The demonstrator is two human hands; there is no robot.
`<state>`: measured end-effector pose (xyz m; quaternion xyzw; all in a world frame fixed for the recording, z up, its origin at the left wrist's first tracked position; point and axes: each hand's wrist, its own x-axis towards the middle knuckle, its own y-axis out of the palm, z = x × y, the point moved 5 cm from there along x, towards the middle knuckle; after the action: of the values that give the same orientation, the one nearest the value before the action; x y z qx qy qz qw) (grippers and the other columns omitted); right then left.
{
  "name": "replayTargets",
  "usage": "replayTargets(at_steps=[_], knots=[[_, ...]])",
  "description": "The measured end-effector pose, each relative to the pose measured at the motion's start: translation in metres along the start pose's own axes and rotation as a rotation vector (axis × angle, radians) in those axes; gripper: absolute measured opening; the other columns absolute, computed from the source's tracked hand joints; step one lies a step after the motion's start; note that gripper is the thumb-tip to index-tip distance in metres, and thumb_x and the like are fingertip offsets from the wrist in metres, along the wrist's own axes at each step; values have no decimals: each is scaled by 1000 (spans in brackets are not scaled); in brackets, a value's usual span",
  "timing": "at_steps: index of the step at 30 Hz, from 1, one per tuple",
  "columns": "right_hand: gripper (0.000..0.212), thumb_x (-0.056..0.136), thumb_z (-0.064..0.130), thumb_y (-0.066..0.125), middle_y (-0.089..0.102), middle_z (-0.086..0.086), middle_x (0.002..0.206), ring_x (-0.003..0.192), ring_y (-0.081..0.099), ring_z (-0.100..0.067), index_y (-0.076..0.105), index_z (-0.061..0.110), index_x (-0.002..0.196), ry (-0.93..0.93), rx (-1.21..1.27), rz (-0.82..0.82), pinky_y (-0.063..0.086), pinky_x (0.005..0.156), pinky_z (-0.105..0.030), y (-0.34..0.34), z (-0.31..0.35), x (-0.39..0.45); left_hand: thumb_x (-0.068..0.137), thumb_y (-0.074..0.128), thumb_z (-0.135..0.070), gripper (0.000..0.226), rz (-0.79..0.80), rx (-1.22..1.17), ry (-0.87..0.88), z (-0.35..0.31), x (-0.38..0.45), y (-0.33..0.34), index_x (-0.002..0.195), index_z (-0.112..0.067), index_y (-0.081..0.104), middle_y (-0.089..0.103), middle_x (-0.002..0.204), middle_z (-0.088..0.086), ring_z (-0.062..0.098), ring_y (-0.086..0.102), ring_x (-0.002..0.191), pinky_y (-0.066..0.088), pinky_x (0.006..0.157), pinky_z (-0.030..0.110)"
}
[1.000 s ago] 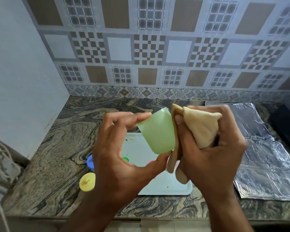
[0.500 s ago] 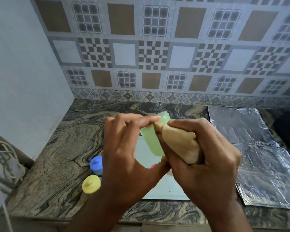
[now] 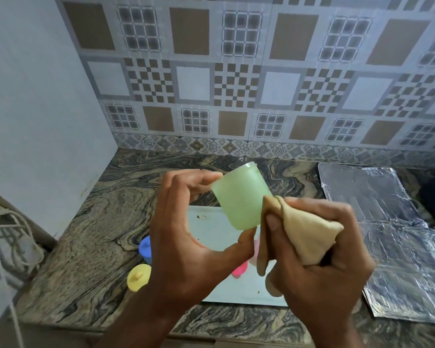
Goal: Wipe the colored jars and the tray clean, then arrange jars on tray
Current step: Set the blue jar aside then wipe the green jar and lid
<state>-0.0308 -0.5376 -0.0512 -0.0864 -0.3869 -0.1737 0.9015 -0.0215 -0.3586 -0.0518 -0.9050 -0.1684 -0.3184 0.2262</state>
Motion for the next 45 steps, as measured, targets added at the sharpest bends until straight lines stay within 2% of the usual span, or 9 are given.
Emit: replayTargets(at_steps=[10,13,18,21,23,26,30,37,45], knots=[[24,79,9,90,71,-6,82,67,67,-20,74,3,96,-187,-188,113,52,60,-26,0,-2,3,65,96,-30,69,46,63,86,6,3,5,128,-21,67,59,117,4,11,59,116,51,95,29],[21,85,17,87,74,-3,89,73,72,-19,72,12,99,-141,-160,87,55,61,-31,-1,2,13,69,95,-31,63,52,47,169,4,0,6,124,-24,66,58,113,6,2,58,119,48,96,23],[16,91,24,83,74,15,90,77,73,-12,68,21,95,28,-85,27,57,63,-35,4,-3,33,63,96,-25,69,38,-79,136,15,-4,8,125,-21,65,57,109,9,29,62,101,54,84,49],[18,89,17,82,72,18,85,72,71,-2,66,12,94,70,-35,-37,53,60,-19,3,-4,35,61,96,-18,72,32,-219,28,24,-5,11,122,-23,60,59,118,13,36,65,110,55,92,57],[19,90,14,80,72,24,84,64,69,4,62,13,96,53,18,-79,53,57,-14,1,-1,26,63,93,-20,70,15,-314,-55,29,-5,11,121,-22,54,62,121,12,33,67,114,56,95,55],[19,93,27,81,77,6,87,58,74,-13,64,20,101,61,67,-75,57,48,-33,1,-3,7,65,89,-17,70,14,-415,-97,26,-5,13,122,-24,50,63,125,0,28,69,115,57,95,47],[21,91,28,80,74,-1,90,69,73,-11,65,23,105,18,54,5,57,58,-24,9,-1,-2,68,92,-16,74,35,-470,-99,24,-5,15,129,-30,52,56,139,6,31,67,125,57,98,45],[22,90,25,83,74,2,90,68,73,-14,66,25,104,-16,-23,63,56,57,-29,5,0,-2,68,96,-33,71,32,-155,-14,24,-4,7,131,-33,63,56,127,6,30,64,118,56,98,42],[19,89,21,85,73,17,88,76,72,-5,68,18,95,72,-60,41,54,64,-19,3,2,24,66,100,-16,78,119,-397,-17,23,-12,15,131,-30,61,60,128,19,37,66,125,55,103,52]])
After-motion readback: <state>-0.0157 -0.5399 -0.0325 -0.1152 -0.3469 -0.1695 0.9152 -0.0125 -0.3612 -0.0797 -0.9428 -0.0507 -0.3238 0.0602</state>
